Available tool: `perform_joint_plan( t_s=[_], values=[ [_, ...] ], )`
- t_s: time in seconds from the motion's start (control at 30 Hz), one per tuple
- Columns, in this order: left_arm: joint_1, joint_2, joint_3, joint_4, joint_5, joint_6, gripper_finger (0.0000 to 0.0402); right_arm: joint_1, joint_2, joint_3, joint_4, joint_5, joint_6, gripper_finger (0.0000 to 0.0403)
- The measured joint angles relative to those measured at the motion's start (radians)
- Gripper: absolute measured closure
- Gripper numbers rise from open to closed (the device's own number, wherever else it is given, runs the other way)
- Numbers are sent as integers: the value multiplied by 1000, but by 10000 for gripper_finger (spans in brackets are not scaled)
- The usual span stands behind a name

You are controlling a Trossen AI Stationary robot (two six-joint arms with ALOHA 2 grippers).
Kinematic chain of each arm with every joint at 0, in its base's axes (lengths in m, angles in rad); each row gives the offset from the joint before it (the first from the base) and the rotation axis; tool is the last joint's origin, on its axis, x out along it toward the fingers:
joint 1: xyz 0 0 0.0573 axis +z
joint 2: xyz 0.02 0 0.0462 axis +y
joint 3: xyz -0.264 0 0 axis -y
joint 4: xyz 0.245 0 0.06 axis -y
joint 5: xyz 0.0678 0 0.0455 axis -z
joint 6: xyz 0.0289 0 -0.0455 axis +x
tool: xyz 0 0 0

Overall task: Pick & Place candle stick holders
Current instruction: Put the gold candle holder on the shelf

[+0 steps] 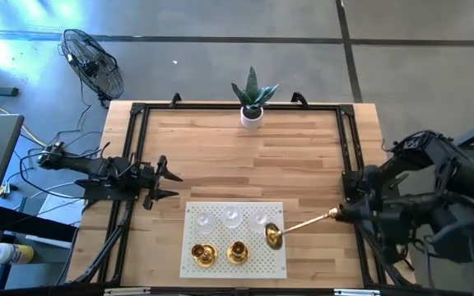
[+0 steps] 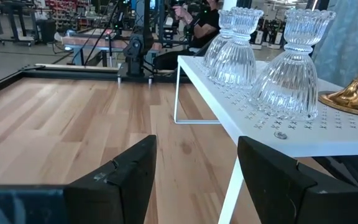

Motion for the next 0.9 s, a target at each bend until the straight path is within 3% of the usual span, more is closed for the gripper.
perform_joint_plan(
  t_s=[0.3, 0.57, 0.67, 0.9],
  values=[
    [0, 0, -1, 0, 0, 0, 183, -27, 1, -166, 131, -161, 90, 400],
    [0, 0, -1, 0, -1, 0, 183, -163, 3, -320, 288, -371, 53, 400],
    [0, 0, -1, 0, -1, 0, 183, -216, 12, -328, 292, -447, 37, 400],
    [0, 0, -1, 0, -2, 0, 183, -311, 15, -328, 235, -508, 83, 400]
  ],
)
